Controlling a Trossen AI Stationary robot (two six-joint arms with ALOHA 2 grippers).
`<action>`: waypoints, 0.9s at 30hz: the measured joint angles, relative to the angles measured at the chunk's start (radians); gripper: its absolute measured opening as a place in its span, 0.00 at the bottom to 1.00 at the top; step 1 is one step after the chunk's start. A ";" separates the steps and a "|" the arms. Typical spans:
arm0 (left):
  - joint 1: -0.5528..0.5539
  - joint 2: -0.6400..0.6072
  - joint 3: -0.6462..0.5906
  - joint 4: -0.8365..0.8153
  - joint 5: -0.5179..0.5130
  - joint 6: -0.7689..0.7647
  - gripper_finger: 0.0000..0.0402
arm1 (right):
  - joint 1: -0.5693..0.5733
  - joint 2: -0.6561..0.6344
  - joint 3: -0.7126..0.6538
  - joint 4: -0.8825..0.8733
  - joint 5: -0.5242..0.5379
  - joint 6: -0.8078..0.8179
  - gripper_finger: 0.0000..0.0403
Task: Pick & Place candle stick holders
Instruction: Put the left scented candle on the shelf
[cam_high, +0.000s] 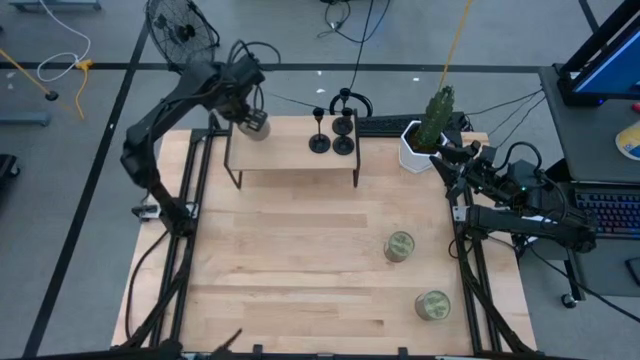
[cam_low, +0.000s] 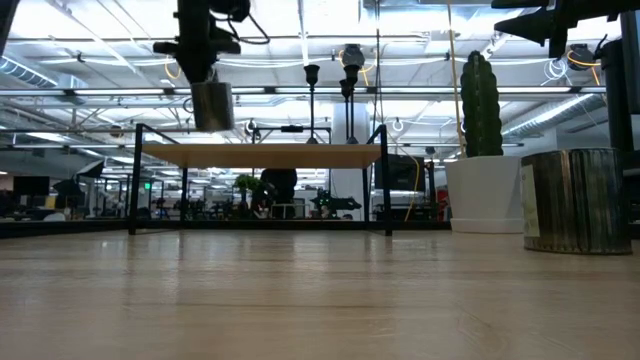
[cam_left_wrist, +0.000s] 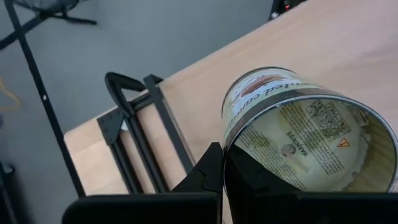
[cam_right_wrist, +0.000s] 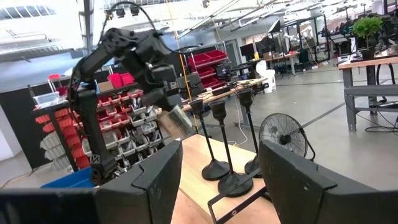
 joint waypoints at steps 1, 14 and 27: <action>0.015 0.008 0.000 -0.001 0.004 0.006 0.00 | 0.000 0.000 0.000 -0.001 0.000 0.000 0.52; 0.122 0.094 0.000 0.000 0.068 0.075 0.00 | 0.000 0.000 0.000 -0.015 0.000 0.000 0.52; 0.179 0.108 0.000 -0.001 0.108 0.103 0.00 | 0.000 0.000 -0.076 0.015 0.000 0.015 0.52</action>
